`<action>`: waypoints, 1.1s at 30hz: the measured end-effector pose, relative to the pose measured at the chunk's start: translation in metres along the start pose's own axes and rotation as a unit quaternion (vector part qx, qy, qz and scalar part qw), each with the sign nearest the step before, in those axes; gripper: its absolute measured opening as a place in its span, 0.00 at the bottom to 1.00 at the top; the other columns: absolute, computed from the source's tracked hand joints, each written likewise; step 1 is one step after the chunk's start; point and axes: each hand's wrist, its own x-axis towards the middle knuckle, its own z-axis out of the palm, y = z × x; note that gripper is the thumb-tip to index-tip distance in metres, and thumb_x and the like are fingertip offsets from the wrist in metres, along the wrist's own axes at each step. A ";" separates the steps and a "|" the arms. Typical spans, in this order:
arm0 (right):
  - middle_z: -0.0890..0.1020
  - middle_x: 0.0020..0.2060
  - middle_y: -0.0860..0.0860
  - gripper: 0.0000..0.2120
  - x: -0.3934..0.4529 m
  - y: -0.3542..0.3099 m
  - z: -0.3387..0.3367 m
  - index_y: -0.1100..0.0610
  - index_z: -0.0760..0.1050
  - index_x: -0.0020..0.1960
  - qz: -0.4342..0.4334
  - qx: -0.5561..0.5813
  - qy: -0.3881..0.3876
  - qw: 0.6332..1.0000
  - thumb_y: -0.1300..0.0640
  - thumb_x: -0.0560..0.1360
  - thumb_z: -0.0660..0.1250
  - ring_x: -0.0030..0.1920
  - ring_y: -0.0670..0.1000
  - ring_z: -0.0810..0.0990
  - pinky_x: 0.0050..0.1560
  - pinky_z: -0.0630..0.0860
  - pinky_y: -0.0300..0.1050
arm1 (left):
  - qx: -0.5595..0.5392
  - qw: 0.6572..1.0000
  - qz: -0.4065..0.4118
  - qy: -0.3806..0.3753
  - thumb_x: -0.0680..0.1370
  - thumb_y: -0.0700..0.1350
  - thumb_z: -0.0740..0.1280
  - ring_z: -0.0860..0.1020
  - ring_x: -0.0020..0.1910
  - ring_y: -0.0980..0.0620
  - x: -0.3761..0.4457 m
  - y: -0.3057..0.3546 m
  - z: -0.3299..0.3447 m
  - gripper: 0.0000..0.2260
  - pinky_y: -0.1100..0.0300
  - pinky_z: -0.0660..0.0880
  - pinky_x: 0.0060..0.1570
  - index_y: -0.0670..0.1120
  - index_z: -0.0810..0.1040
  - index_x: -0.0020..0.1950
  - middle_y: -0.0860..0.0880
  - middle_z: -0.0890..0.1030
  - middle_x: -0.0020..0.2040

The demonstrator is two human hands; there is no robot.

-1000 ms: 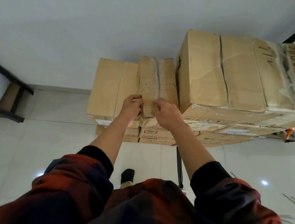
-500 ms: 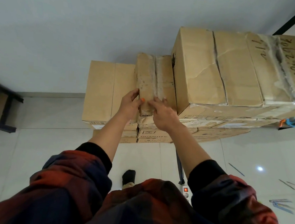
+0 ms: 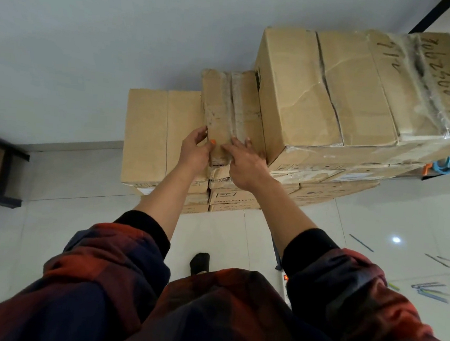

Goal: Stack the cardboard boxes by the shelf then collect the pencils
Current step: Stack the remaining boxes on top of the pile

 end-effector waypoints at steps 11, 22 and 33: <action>0.75 0.63 0.55 0.19 -0.078 0.037 0.019 0.56 0.74 0.66 -0.042 0.144 0.159 0.976 0.65 0.77 0.60 0.63 0.55 0.73 0.63 0.73 0.50 | 0.025 0.991 0.006 0.133 0.78 0.39 0.65 0.76 0.46 0.51 -0.096 -0.027 0.020 0.07 0.59 0.74 0.49 0.44 0.77 0.55 0.50 0.77 0.45; 0.72 0.65 0.55 0.18 -0.197 0.142 0.041 0.54 0.73 0.67 0.035 0.124 0.086 0.988 0.57 0.77 0.64 0.66 0.57 0.69 0.66 0.69 0.55 | 0.074 0.996 -0.058 0.004 0.79 0.41 0.66 0.78 0.41 0.52 -0.238 -0.071 0.105 0.03 0.56 0.77 0.45 0.45 0.77 0.52 0.49 0.79 0.46; 0.72 0.67 0.54 0.19 -0.308 0.225 0.075 0.51 0.72 0.68 0.193 0.159 0.048 0.967 0.52 0.77 0.63 0.67 0.57 0.70 0.67 0.69 0.56 | 0.267 0.938 -0.114 -0.188 0.78 0.49 0.67 0.77 0.55 0.49 -0.324 -0.127 0.158 0.10 0.58 0.71 0.47 0.50 0.76 0.58 0.49 0.78 0.57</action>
